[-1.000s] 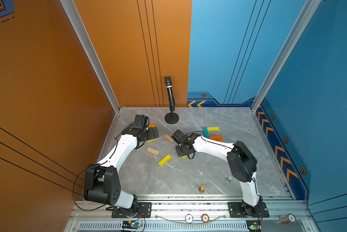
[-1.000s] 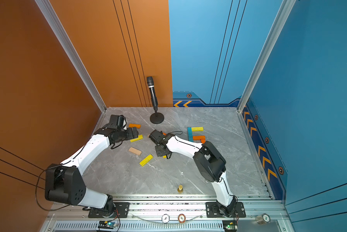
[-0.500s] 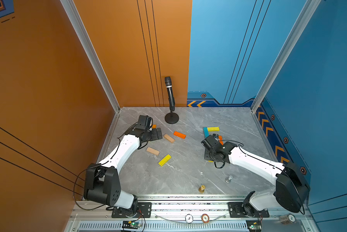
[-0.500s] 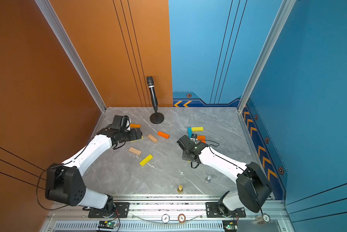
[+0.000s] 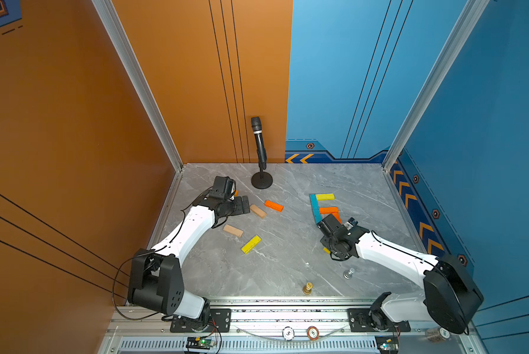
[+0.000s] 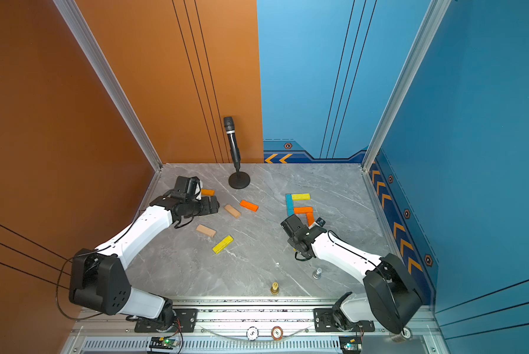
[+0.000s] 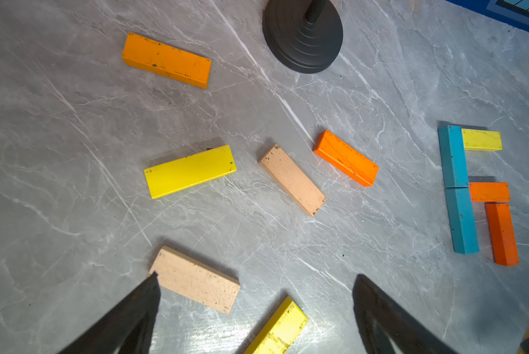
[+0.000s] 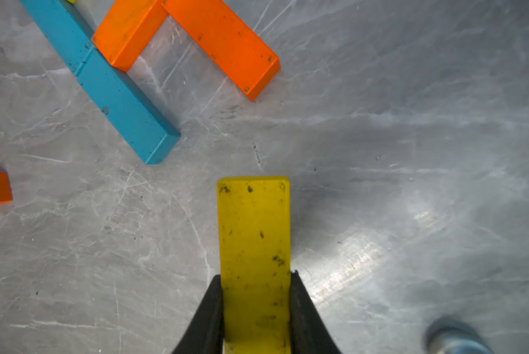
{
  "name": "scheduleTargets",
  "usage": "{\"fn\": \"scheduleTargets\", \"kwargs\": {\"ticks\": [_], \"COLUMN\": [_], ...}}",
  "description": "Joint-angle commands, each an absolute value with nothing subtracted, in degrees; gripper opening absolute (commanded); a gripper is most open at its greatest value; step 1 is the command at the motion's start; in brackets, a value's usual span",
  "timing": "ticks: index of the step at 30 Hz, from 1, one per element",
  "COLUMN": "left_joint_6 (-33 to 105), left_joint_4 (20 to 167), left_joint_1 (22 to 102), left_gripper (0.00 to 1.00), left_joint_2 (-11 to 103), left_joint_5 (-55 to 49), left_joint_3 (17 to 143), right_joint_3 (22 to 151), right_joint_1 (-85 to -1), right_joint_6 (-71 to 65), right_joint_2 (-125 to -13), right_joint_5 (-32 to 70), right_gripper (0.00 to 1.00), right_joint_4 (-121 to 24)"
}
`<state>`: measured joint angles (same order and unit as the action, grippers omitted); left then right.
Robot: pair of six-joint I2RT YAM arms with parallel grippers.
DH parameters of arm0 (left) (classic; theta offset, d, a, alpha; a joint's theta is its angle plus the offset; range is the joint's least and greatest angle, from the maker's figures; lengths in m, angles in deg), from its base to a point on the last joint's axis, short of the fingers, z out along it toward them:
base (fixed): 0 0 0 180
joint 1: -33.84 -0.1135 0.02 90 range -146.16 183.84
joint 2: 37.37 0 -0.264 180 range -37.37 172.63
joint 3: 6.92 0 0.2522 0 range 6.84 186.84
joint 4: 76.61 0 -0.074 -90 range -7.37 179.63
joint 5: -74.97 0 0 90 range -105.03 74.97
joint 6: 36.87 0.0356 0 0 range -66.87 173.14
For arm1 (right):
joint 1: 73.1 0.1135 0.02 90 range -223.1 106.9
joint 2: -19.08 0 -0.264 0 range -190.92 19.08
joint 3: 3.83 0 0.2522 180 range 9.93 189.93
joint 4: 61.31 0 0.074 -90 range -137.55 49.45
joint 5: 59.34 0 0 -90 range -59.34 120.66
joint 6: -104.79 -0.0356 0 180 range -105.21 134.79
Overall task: Assemble the number 6 with building blocks
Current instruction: Assemble the building block at the center of the board.
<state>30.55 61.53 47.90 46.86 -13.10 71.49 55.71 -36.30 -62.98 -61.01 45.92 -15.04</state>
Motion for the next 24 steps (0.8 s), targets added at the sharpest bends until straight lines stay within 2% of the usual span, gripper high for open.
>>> {"fn": "scheduleTargets", "kwargs": {"ticks": [1, 15, 24], "left_joint_6": [29.9, 29.9, 30.0], "left_joint_4": [60.7, 61.0, 61.1], "left_joint_1": [48.4, 48.6, 48.7], "left_gripper": [0.98, 0.98, 0.98], "left_joint_2": [47.0, 47.1, 47.4], "left_joint_5": [-12.4, -12.4, -12.3], "left_joint_3": [72.9, 72.7, 72.8], "right_joint_3": [58.0, 63.4, 65.3], "right_joint_1": [-35.8, -34.2, -35.5], "right_joint_6": [-70.9, -84.9, -88.8], "right_joint_2": [-64.7, -72.8, -77.9], "right_joint_5": [45.5, 49.9, 47.4], "right_gripper": [0.26, 0.27, 0.29], "right_joint_4": [-16.1, -16.0, -17.7]}}
